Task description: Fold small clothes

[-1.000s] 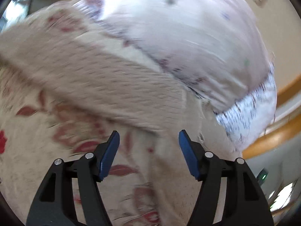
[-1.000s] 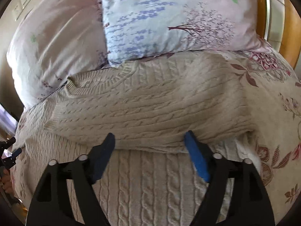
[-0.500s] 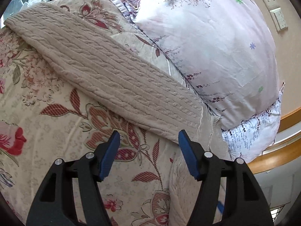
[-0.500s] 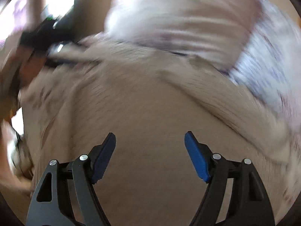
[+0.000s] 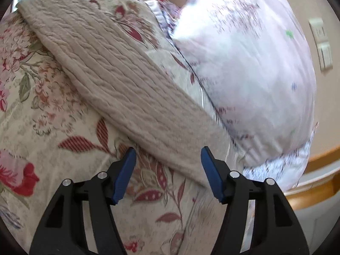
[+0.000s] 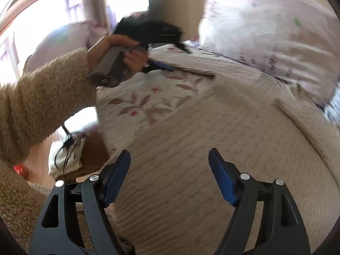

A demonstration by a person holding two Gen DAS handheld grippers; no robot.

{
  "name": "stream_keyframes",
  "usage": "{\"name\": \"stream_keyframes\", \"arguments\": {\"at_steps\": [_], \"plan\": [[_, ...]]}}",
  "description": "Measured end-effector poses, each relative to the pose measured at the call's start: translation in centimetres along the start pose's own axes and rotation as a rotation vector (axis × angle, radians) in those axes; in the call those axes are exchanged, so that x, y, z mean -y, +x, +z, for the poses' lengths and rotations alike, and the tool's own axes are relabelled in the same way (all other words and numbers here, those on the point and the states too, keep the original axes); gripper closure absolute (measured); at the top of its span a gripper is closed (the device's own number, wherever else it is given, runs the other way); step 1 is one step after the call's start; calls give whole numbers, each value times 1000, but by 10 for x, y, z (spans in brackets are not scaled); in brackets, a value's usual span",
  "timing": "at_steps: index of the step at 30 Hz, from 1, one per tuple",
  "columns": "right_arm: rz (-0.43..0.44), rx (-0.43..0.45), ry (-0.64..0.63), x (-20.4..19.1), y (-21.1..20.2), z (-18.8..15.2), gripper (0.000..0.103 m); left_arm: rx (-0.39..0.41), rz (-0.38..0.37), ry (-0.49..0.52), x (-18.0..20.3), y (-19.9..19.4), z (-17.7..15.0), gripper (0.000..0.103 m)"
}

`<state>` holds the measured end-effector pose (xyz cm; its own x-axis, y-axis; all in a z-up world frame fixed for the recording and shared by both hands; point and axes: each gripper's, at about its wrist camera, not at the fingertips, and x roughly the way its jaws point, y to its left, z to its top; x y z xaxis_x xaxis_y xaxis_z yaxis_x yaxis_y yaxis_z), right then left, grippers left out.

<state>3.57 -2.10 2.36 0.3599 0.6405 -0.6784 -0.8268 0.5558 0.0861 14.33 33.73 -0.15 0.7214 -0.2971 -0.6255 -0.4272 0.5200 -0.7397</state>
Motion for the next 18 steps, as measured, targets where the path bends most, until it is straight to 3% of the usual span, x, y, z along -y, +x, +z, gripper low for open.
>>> {"name": "stream_keyframes", "arguments": {"at_steps": [4,7,8,9,13,18], "plan": [[-34,25,120,35,-12,-3,25,53,-23,-93,-12,1,12,54],[-75,51,198,60,-25,-9,25,81,-16,-155,-22,5,22,76],[-83,57,211,64,-28,-11,25,78,-10,-168,-24,8,24,88],[-98,67,232,71,-33,-13,25,68,-10,-182,-25,11,25,93],[-143,95,291,91,-47,-20,25,93,-37,-142,-6,8,21,95],[-205,136,383,122,-67,-33,24,104,-221,-55,56,-2,9,96]]}}
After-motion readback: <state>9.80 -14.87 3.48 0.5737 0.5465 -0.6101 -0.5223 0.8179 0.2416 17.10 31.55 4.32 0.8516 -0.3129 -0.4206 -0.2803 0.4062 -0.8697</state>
